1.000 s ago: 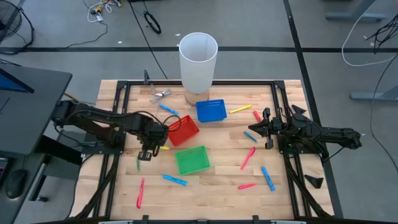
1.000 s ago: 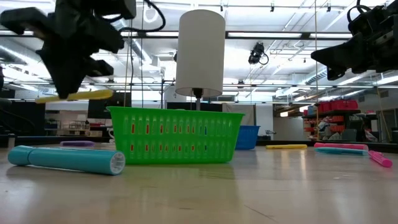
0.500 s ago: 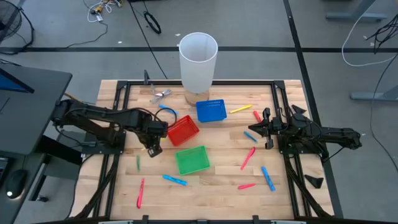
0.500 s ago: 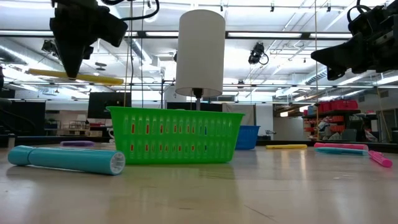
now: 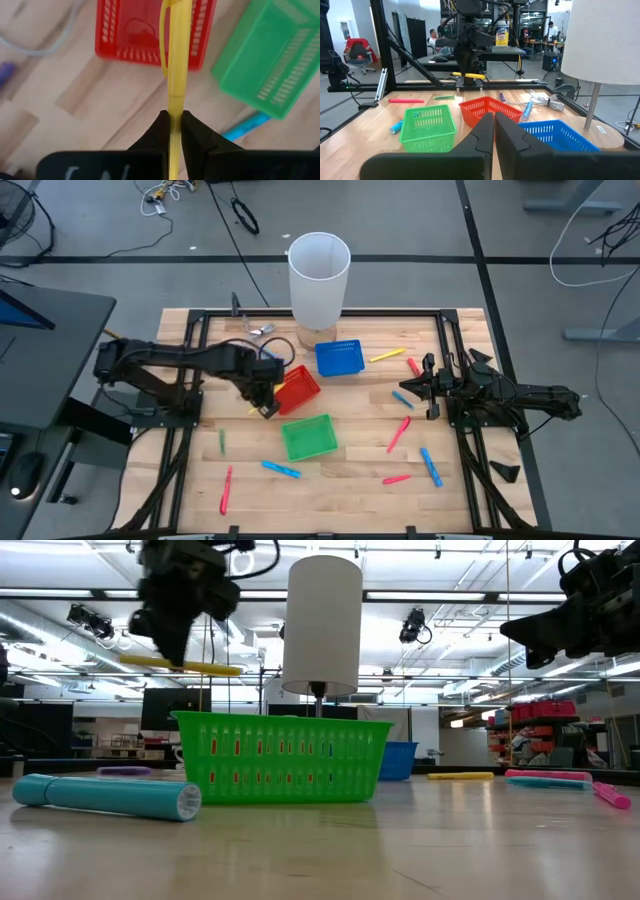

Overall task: Pick & Place Markers
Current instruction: Put the left yellow marker into the red bin

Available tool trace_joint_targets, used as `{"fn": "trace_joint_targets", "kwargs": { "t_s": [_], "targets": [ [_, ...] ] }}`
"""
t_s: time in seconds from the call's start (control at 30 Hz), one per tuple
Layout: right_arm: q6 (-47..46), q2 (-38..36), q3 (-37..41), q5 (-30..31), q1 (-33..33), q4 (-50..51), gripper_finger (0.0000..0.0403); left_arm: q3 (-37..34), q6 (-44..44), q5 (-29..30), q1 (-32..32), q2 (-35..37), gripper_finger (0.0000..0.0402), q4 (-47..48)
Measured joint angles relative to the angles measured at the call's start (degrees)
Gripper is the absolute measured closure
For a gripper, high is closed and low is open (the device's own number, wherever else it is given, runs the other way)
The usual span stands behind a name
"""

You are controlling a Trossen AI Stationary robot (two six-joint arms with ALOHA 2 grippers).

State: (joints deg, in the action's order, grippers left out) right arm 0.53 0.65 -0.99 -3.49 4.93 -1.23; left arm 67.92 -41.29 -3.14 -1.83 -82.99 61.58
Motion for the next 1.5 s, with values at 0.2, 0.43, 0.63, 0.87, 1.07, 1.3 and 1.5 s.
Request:
{"fn": "trace_joint_targets", "kwargs": {
  "t_s": [0.2, 0.43, 0.63, 0.87, 1.07, 1.3, 1.5],
  "targets": [
    [0.0, 0.0, 0.0, 0.0, 0.0, 0.0, 0.0382, 6.0, 3.6, 0.1, -3.2, -6.0, 0.0374, 0.4],
    [0.0, 0.0, 0.0, 0.0, 0.0, 0.0, 0.0382, 12.4, 8.6, 1.2, -5.9, -12.9, 0.0375, 1.0],
    [0.0, 0.0, 0.0, 0.0, 0.0, 0.0, 0.0382, 13.9, 11.5, 5.0, -7.4, -16.2, 0.0375, 2.1],
    [0.0, 0.0, 0.0, 0.0, 0.0, 0.0, 0.0382, 13.9, 12.5, 11.2, -7.3, -20.1, 0.0372, 1.6],
    [0.0, 0.0, 0.0, 0.0, 0.0, 0.0, 0.0382, 13.9, 13.4, 13.6, -6.3, -22.9, 0.0371, 0.7],
    [0.0, 0.0, 0.0, 0.0, 0.0, 0.0, 0.0382, 13.7, 13.0, 13.4, -5.2, -24.6, 0.0368, -0.5],
    [0.0, 0.0, 0.0, 0.0, 0.0, 0.0, 0.0382, 13.6, 12.0, 12.9, -5.3, -24.6, 0.0343, -0.5]
  ]
}}
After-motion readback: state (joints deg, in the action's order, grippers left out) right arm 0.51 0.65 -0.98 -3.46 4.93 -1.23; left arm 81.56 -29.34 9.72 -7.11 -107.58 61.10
